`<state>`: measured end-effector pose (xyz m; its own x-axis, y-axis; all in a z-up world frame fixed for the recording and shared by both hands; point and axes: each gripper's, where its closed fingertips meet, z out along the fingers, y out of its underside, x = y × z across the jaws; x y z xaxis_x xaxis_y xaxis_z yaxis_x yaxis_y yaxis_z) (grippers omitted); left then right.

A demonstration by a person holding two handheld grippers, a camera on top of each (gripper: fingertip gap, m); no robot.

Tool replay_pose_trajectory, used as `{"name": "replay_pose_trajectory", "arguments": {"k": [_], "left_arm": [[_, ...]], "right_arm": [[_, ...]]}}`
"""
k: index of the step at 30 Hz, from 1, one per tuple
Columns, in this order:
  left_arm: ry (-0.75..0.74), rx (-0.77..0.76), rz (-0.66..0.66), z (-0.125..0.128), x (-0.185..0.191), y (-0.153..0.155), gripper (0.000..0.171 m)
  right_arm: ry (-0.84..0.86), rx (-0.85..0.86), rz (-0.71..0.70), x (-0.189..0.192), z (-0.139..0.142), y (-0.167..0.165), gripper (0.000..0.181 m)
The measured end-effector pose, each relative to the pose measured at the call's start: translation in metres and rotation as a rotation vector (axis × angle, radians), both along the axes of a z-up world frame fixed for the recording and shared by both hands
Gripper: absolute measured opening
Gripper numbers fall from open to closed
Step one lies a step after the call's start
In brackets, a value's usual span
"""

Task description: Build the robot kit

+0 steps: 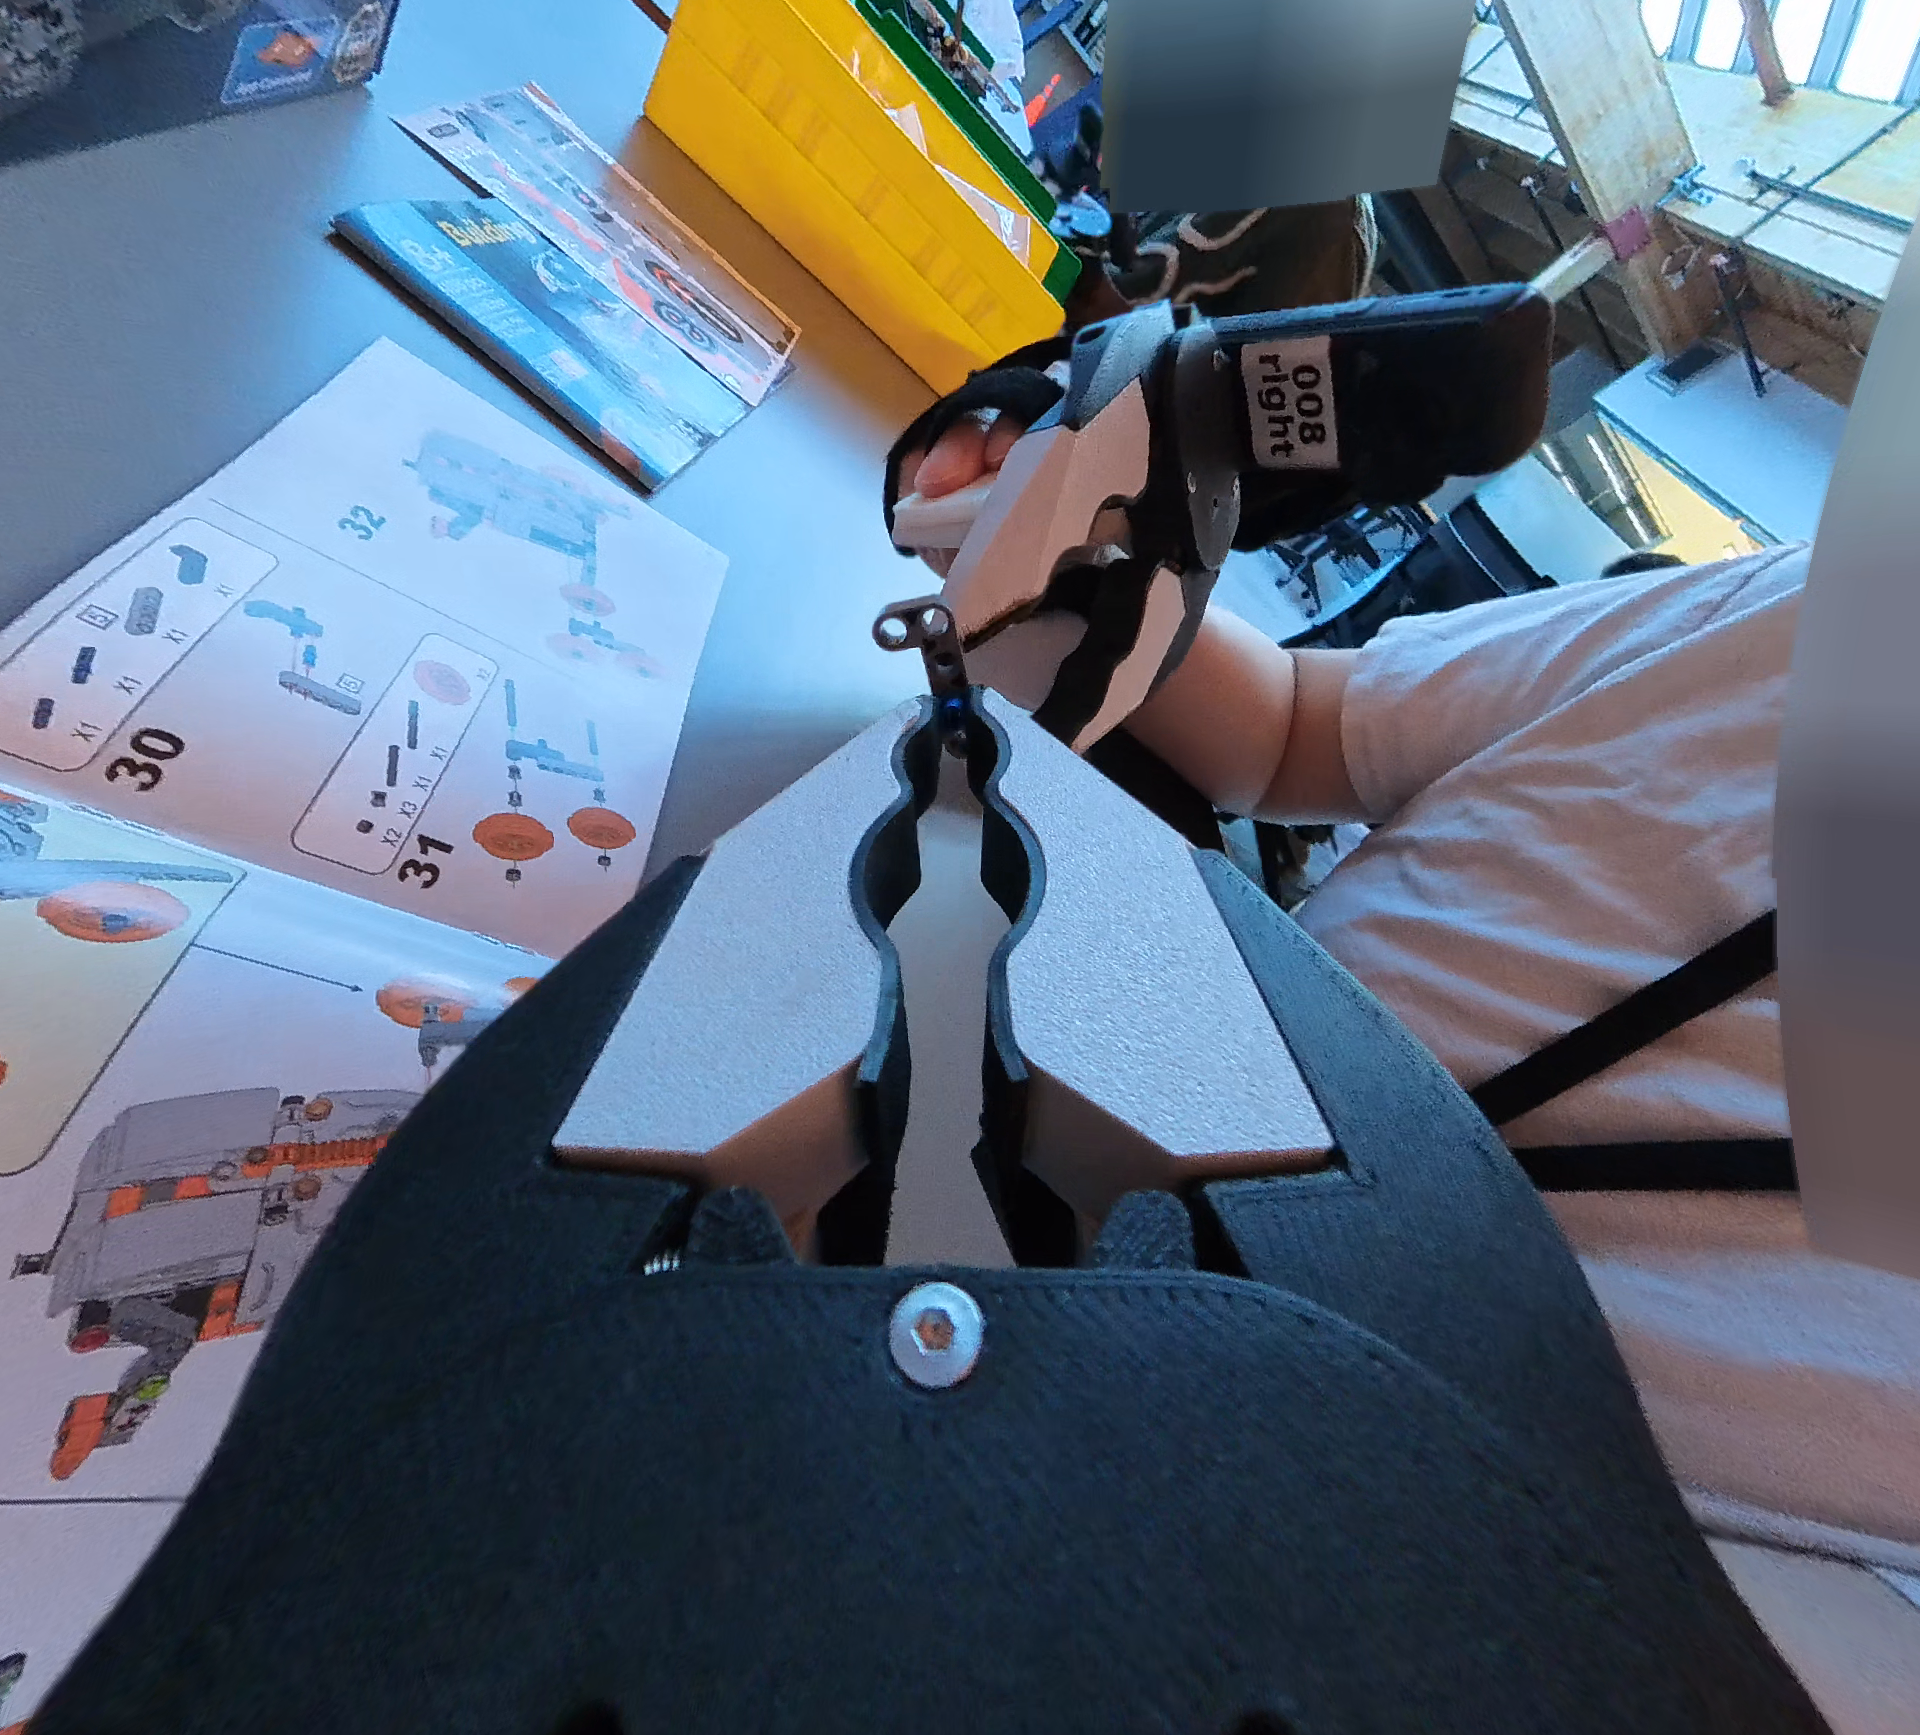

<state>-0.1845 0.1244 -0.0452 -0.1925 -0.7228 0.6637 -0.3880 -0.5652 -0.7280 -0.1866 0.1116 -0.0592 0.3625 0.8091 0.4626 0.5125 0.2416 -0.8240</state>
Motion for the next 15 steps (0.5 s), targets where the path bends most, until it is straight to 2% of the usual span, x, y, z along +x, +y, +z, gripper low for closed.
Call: {"name": "replay_pose_trajectory", "arguments": {"k": [5,15], "left_arm": [[-0.035,0.018,0.043,0.008,0.0057,0.0049,0.001],[-0.036,-0.026,0.057,0.0077,0.0087,0.0069,0.001]], "right_arm": [[0.059,-0.024,-0.035,0.005,0.0086,0.0046,0.04],[0.033,-0.024,-0.051,0.0058,0.0064,0.0059,0.04]]}}
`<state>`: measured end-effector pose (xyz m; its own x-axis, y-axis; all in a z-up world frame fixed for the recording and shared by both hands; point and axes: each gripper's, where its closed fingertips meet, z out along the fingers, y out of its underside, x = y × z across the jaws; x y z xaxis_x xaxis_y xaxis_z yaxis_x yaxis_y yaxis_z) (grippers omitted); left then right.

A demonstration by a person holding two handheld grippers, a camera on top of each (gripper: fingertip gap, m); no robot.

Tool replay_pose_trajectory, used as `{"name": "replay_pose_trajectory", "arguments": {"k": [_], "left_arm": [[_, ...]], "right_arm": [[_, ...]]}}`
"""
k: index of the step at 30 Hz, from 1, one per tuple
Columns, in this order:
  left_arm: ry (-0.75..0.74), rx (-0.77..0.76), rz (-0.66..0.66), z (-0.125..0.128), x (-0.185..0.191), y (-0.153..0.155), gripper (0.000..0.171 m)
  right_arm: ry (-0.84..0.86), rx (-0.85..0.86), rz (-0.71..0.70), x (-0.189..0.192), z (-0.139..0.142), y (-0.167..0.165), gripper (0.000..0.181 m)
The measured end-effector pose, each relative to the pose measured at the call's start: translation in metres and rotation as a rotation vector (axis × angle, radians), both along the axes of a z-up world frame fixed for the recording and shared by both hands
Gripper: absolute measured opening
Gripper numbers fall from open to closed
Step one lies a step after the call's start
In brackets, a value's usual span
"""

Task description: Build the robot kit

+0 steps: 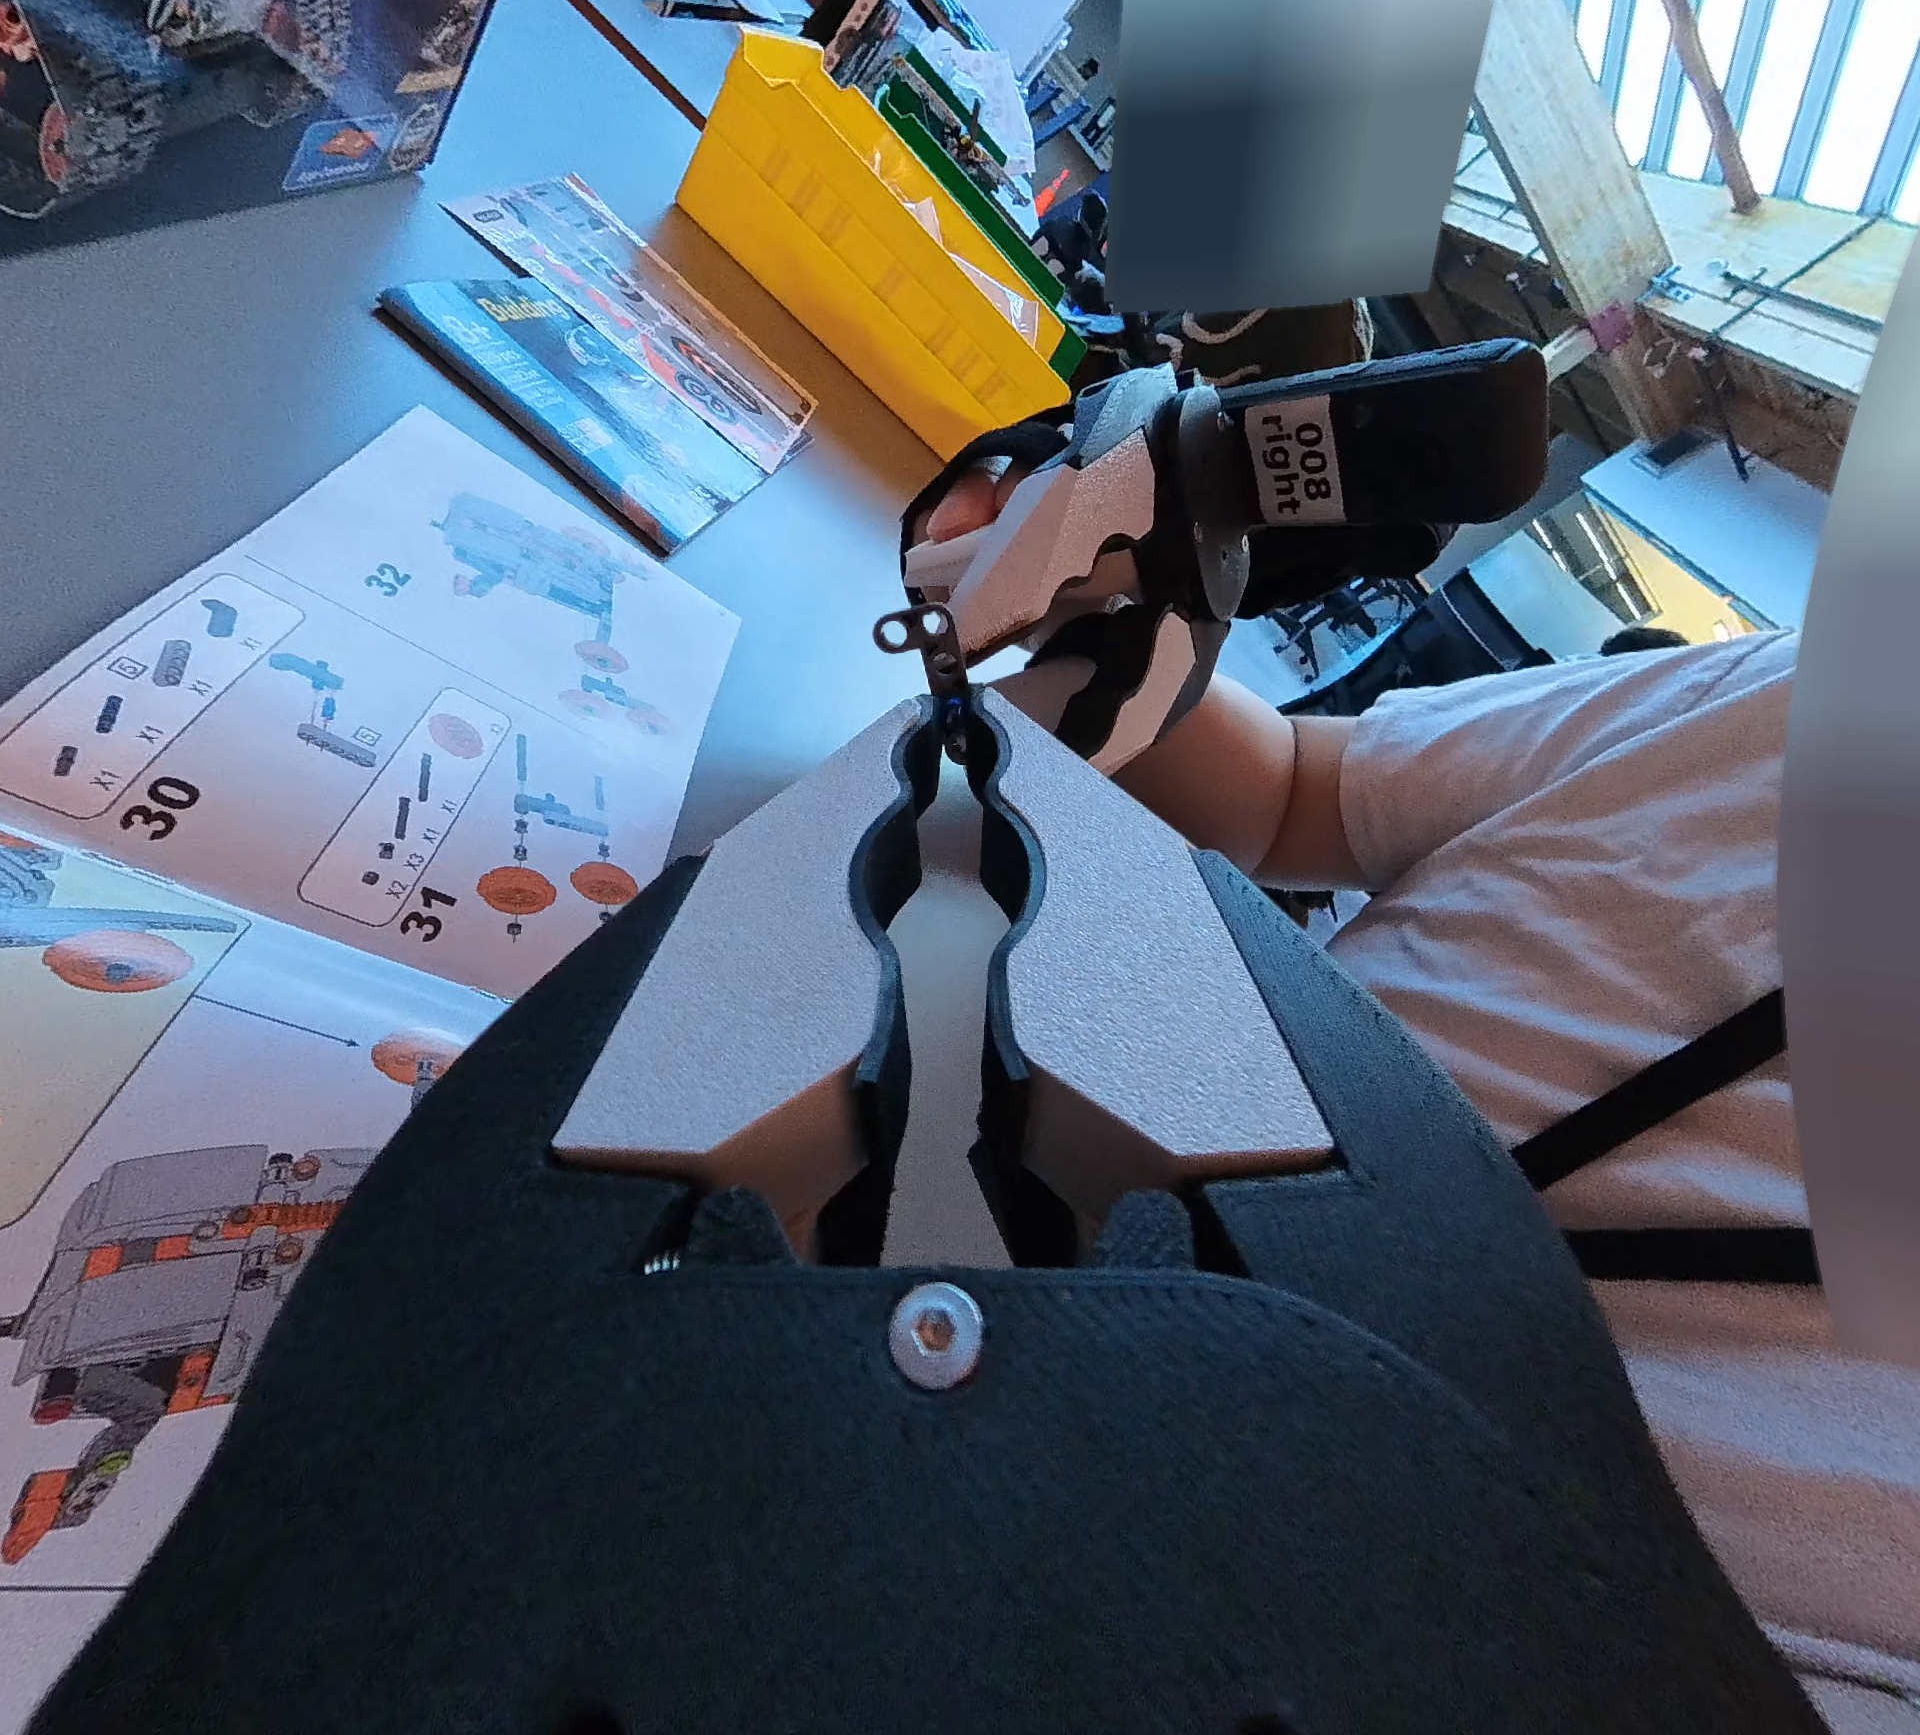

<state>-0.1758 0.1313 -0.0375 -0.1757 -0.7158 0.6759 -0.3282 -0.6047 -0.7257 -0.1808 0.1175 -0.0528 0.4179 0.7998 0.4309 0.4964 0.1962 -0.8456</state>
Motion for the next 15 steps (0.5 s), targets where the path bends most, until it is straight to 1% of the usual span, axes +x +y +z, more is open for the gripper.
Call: {"name": "replay_pose_trajectory", "arguments": {"k": [8,12,15], "left_arm": [[-0.01,0.024,0.064,0.003,0.005,0.008,0.001],[0.018,0.067,0.106,0.001,0.007,0.012,0.001],[0.019,0.06,0.112,-0.001,0.008,0.014,0.001]], "right_arm": [[0.05,-0.027,-0.065,0.005,0.003,0.01,0.039],[0.035,-0.038,-0.108,0.006,0.0,0.015,0.039],[0.036,-0.046,-0.118,0.006,-0.002,0.016,0.039]]}}
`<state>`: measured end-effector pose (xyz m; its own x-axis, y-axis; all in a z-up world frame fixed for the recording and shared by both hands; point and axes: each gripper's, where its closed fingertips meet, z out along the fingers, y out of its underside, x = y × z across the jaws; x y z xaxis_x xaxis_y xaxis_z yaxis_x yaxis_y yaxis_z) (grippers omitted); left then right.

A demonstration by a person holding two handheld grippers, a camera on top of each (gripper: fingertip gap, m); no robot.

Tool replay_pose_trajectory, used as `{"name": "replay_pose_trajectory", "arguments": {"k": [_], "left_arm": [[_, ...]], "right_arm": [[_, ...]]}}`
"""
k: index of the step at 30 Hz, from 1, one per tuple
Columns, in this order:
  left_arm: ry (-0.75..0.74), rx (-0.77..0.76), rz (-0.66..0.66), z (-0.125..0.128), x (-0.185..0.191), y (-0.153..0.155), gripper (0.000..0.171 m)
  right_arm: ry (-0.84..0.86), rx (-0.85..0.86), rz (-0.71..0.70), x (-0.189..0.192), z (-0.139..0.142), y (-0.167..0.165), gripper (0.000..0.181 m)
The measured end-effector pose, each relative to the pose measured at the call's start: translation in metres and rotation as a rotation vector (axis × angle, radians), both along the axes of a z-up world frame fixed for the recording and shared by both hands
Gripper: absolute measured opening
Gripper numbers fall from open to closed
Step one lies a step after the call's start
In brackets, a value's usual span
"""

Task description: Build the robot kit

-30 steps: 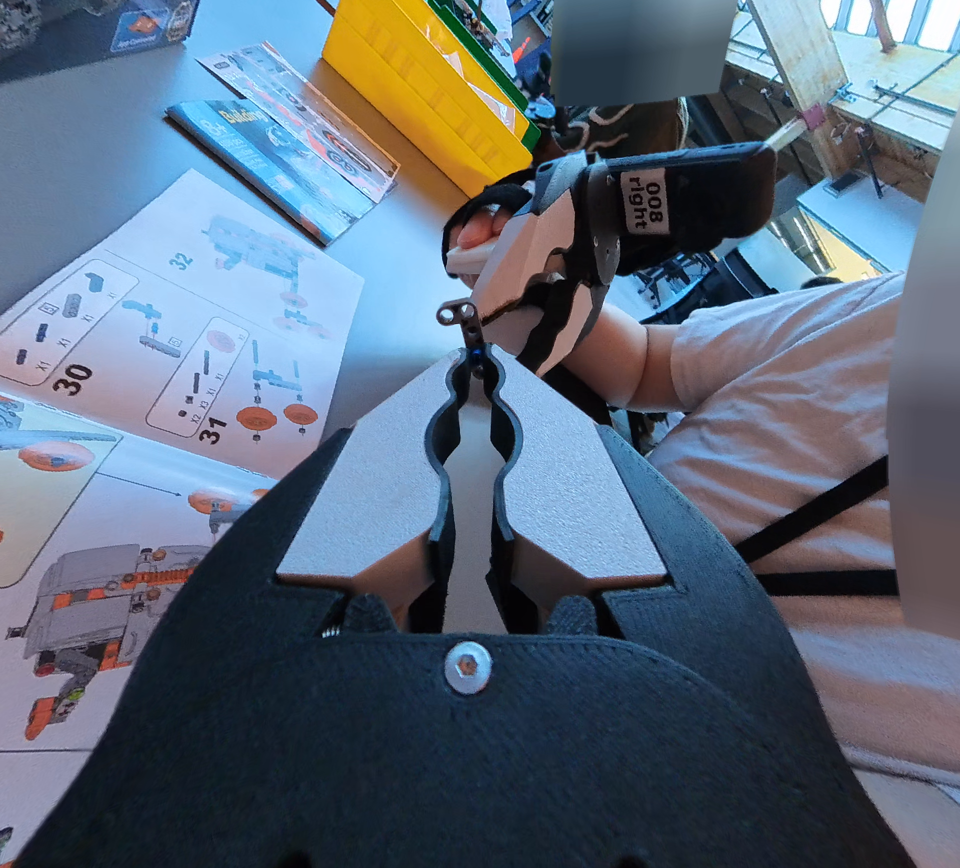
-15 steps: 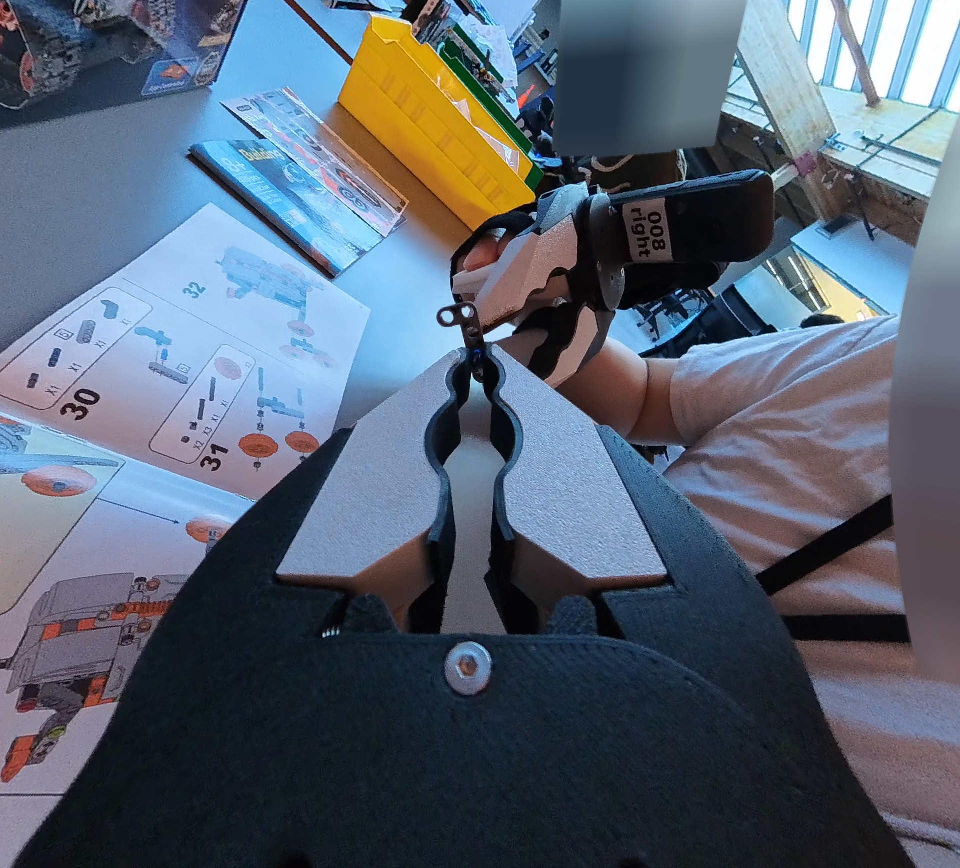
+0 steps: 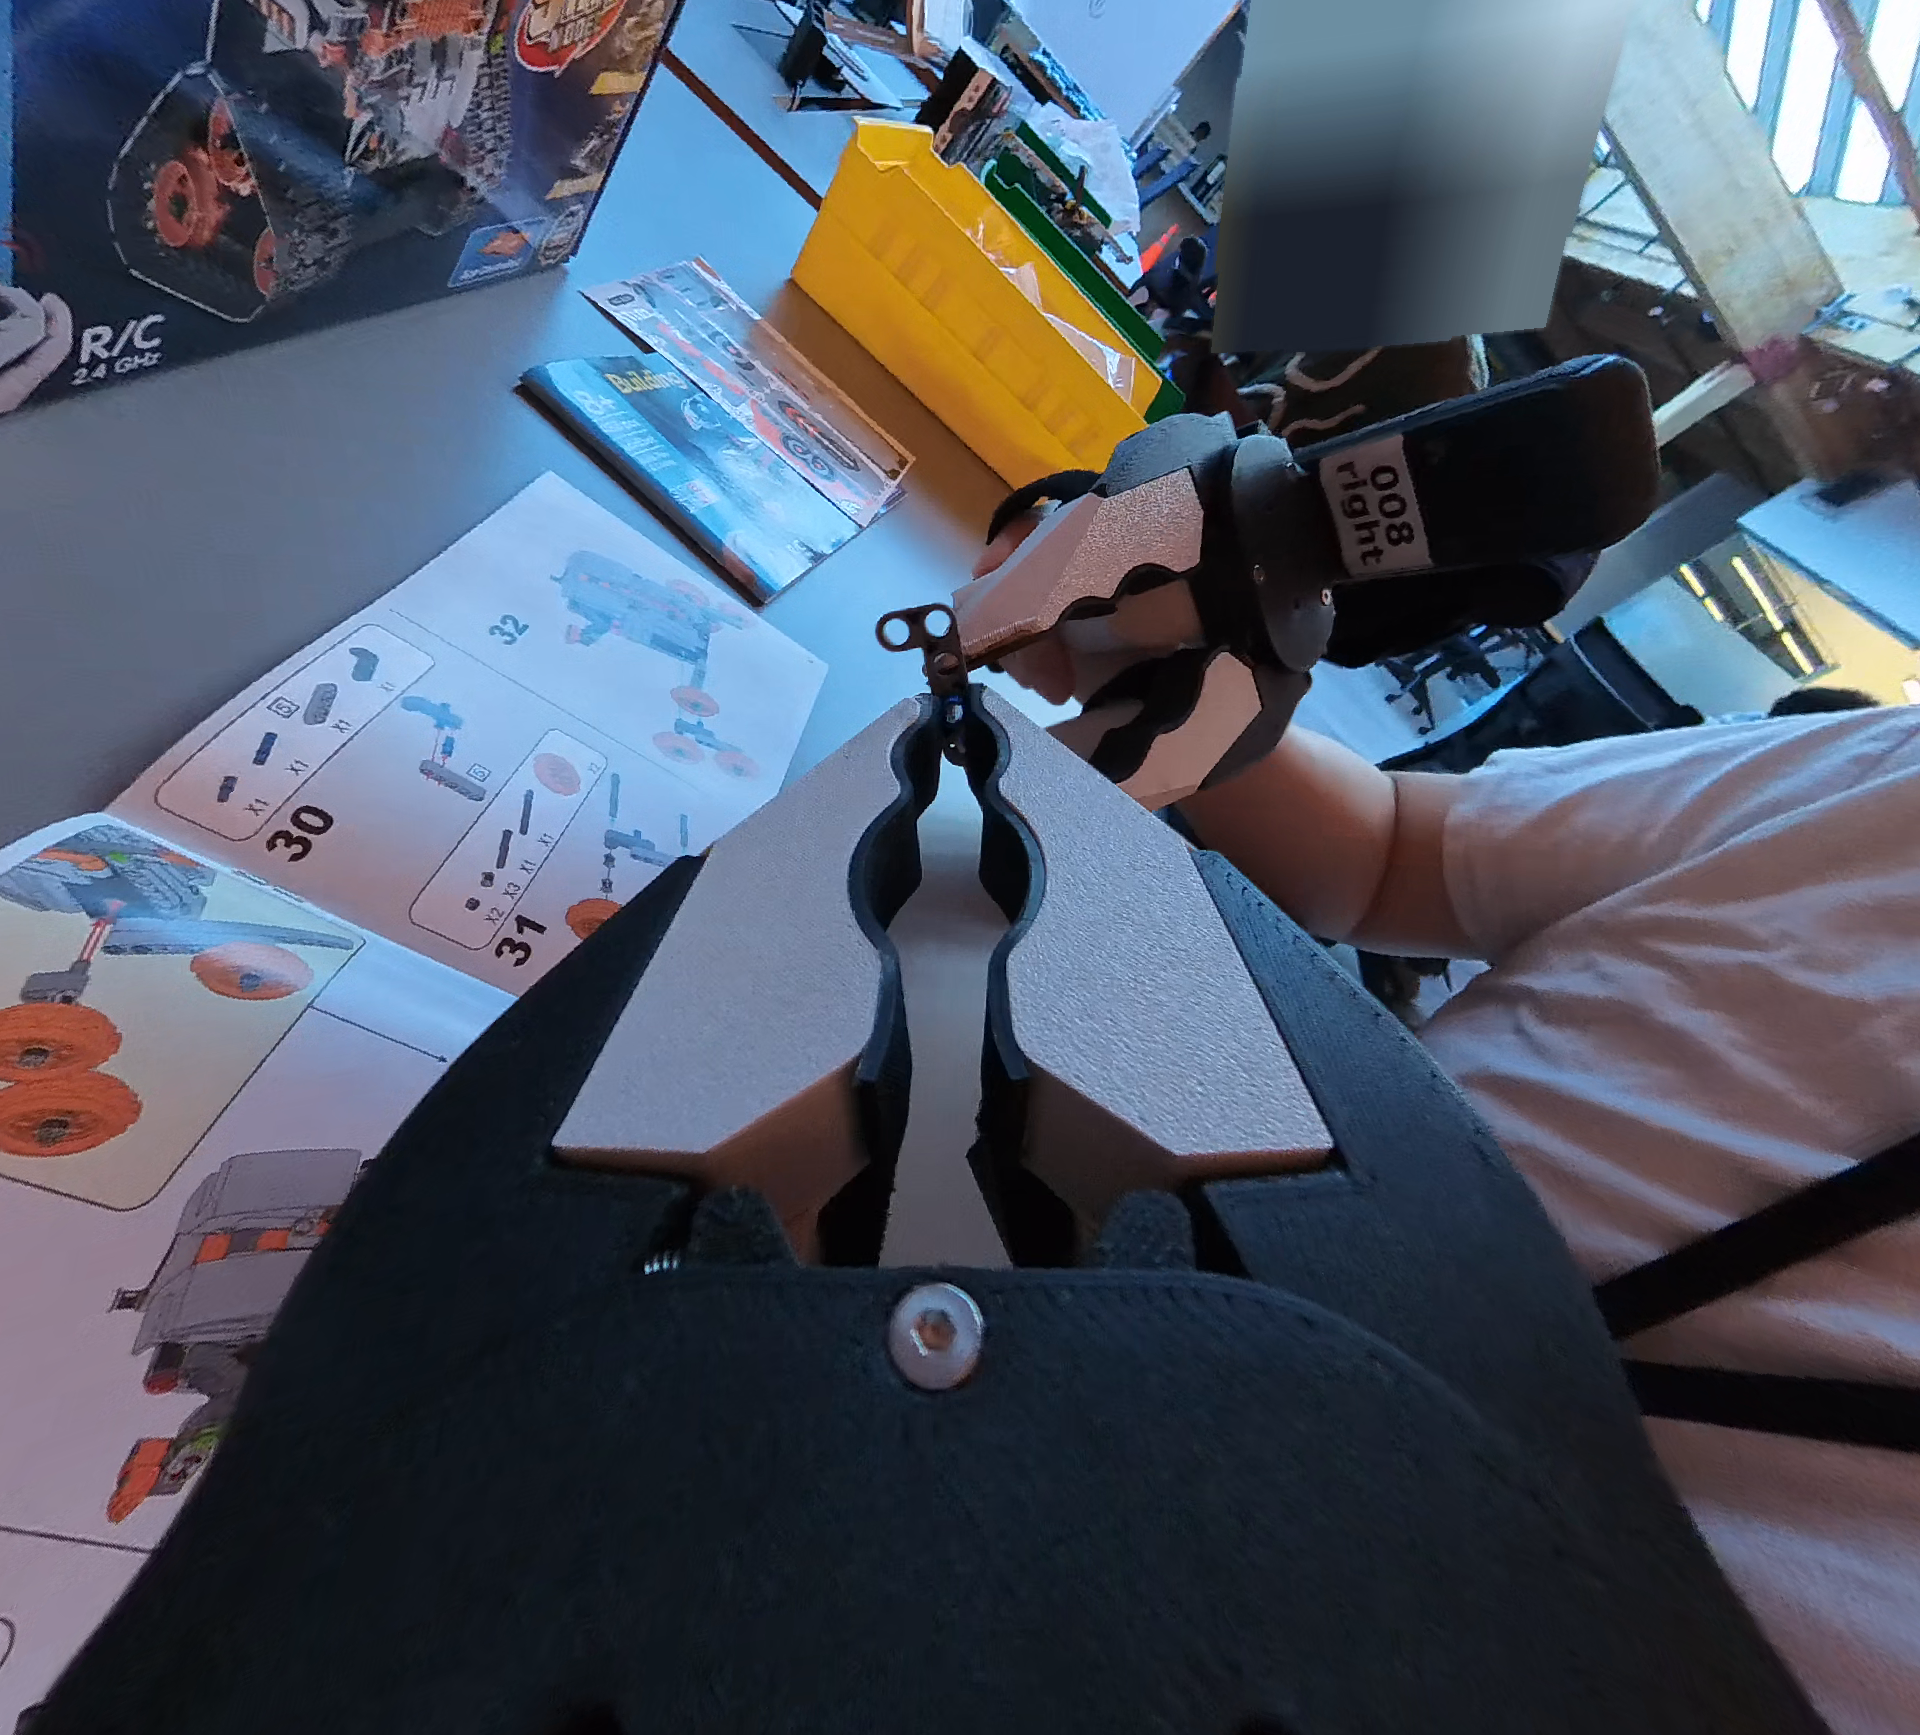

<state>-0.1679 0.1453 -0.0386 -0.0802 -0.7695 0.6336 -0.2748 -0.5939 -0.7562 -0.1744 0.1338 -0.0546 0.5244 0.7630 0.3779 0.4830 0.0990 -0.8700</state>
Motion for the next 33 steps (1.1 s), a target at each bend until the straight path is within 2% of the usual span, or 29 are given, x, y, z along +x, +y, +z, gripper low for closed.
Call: {"name": "replay_pose_trajectory", "arguments": {"k": [4,10,13,21,27,33], "left_arm": [[0.017,-0.008,0.006,-0.005,0.0,0.002,0.001],[0.052,-0.029,-0.037,-0.012,-0.003,-0.005,0.001],[0.066,-0.051,-0.019,-0.015,-0.002,-0.002,0.001],[0.064,-0.132,0.057,-0.02,0.004,0.01,0.001],[0.058,-0.107,0.083,-0.019,0.007,0.013,0.001],[0.06,-0.114,0.081,-0.02,0.007,0.013,0.001]], "right_arm": [[-0.028,-0.013,-0.018,-0.001,-0.005,0.002,0.039],[-0.154,0.041,0.04,-0.004,-0.015,-0.006,0.039],[-0.196,0.047,0.009,-0.002,-0.019,-0.002,0.039],[-0.232,0.05,-0.119,0.005,-0.022,0.012,0.039],[-0.144,-0.014,-0.144,0.007,-0.02,0.015,0.039],[-0.182,0.012,-0.109,0.005,-0.023,0.012,0.039]]}}
